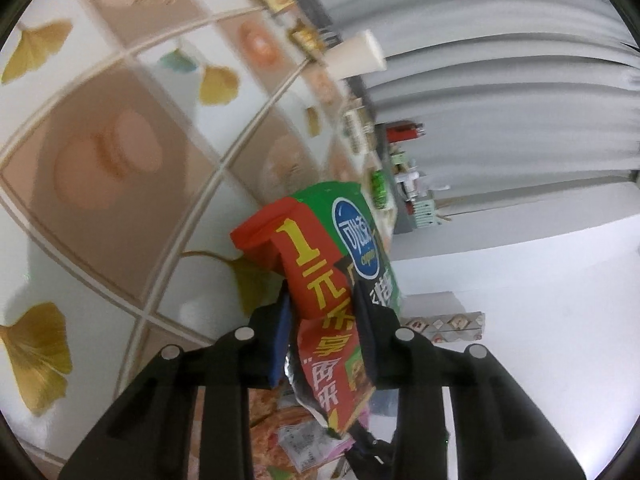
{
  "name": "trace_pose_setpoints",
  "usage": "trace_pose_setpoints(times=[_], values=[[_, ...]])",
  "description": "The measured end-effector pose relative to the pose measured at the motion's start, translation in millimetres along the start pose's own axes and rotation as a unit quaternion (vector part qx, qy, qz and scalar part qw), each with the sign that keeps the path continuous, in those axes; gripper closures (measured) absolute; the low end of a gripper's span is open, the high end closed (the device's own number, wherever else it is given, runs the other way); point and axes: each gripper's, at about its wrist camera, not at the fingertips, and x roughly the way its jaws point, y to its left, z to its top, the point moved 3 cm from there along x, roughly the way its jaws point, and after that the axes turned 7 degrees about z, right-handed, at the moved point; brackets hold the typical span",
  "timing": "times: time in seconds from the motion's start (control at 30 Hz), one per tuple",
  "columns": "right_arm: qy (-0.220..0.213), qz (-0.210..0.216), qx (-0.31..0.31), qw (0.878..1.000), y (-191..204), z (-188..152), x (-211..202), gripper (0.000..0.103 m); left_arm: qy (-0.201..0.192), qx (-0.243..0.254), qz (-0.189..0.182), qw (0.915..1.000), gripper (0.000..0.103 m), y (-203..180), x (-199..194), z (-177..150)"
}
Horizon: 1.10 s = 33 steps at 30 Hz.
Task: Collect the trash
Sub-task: 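Lift the pink bag with the right tool while the left tool lifts the green chip bag, then carry both bags over the blue wastebasket and open both tools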
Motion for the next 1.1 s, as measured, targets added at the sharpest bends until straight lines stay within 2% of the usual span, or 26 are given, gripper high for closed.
trace_pose_setpoints(times=[0.13, 0.23, 0.33, 0.43, 0.47, 0.6, 0.63, 0.73, 0.83, 0.93, 1.1], values=[[-0.014, 0.003, 0.009, 1.0, -5.5, -0.3, -14.7, 0.1, -0.033, 0.04, -0.014, 0.9986, 0.077, -24.2, -21.1, 0.7], [-0.031, 0.011, 0.023, 0.999, -12.7, 0.1, -33.4, 0.1, -0.065, 0.09, -0.021, 0.9936, 0.077, -49.4, -41.2, -2.8], [-0.049, 0.016, 0.029, 0.998, -16.1, 1.6, -49.3, 0.101, -0.099, 0.163, -0.008, 0.9816, 0.078, -82.1, -56.8, -13.0], [-0.063, 0.018, 0.032, 0.997, -17.8, 3.2, -61.2, 0.101, -0.129, 0.246, 0.015, 0.9605, 0.078, -117.6, -66.7, -31.2], [-0.07, 0.02, 0.033, 0.997, -18.5, 3.8, -66.7, 0.101, -0.142, 0.279, 0.025, 0.9495, 0.078, -130.3, -69.4, -39.8], [-0.104, 0.023, 0.031, 0.994, -18.2, 8.9, -93.9, 0.102, -0.19, 0.396, 0.056, 0.8964, 0.078, -173.7, -74.9, -76.6], [-0.115, 0.023, 0.03, 0.993, -17.3, 10.1, -101.3, 0.102, -0.201, 0.429, 0.062, 0.8783, 0.078, -185.6, -73.5, -89.7], [-0.155, 0.023, 0.029, 0.987, -19.7, 11.8, -132.6, 0.102, -0.211, 0.483, 0.057, 0.8476, 0.077, -208.8, -66.5, -118.0], [-0.205, 0.022, 0.038, 0.978, -31.6, 11.0, -175.0, 0.102, -0.207, 0.514, 0.04, 0.8314, 0.078, -229.3, -54.2, -136.5], [-0.251, 0.021, 0.051, 0.966, -44.9, 8.6, -210.4, 0.102, -0.185, 0.548, 0.007, 0.8158, 0.078, -256.8, -29.7, -161.3], [-0.348, 0.014, 0.094, 0.933, -86.0, 5.7, -280.9, 0.102, -0.132, 0.591, -0.032, 0.7955, 0.078, -299.9, 27.5, -196.1]])
